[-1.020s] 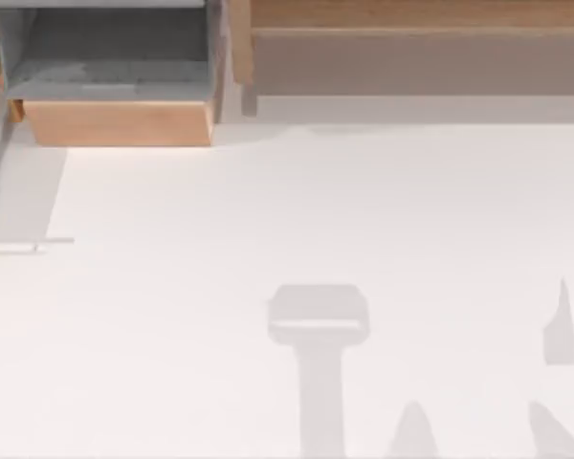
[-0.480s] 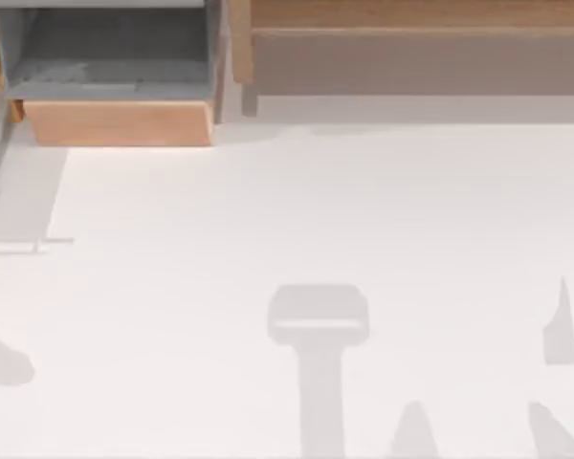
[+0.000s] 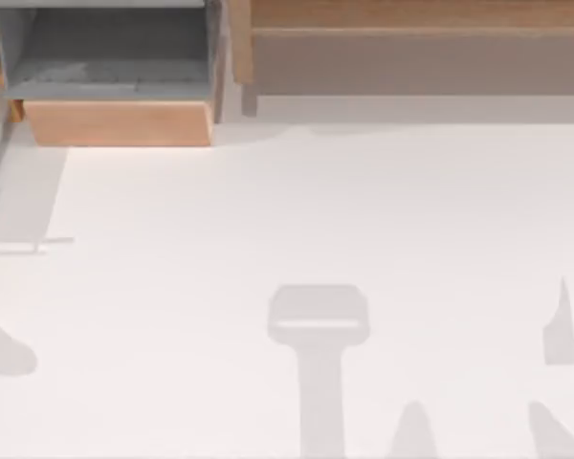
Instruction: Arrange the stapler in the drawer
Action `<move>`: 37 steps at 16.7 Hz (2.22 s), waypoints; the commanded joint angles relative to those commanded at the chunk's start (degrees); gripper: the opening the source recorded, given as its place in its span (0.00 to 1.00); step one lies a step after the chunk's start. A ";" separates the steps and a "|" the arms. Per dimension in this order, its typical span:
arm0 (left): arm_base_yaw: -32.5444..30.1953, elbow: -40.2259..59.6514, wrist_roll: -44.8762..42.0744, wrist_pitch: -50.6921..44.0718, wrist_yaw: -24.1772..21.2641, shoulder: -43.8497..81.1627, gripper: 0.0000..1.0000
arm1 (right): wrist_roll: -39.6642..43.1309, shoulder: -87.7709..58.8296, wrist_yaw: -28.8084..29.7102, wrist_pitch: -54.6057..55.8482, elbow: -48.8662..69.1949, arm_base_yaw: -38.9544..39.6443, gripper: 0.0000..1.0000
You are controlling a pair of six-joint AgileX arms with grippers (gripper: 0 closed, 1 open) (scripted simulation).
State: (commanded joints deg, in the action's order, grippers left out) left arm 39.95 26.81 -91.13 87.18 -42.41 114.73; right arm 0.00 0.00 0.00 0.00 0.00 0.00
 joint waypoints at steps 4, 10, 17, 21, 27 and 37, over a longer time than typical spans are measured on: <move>-2.20 2.75 0.04 -1.53 2.21 1.14 1.00 | 0.00 0.00 0.00 0.00 0.00 0.00 1.00; -2.20 2.75 0.04 -1.53 2.21 1.14 0.77 | 0.00 0.00 0.00 0.00 0.00 0.00 1.00; -2.20 2.75 0.04 -1.53 2.21 1.14 0.25 | 0.00 0.00 0.00 0.00 0.00 0.00 1.00; -2.20 2.75 0.04 -1.53 2.21 1.14 0.00 | 0.00 0.00 0.00 0.00 0.00 0.00 1.00; -2.20 2.75 0.04 -1.53 2.21 1.14 0.00 | 0.00 0.00 0.00 0.00 0.00 0.00 1.00; -7.57 12.72 0.48 -7.64 7.69 5.87 0.00 | 0.00 0.00 0.00 0.00 0.00 0.00 1.00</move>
State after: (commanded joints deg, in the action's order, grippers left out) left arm 32.39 39.53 -90.65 79.53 -34.72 120.60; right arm 0.00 0.00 0.00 0.00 0.00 0.00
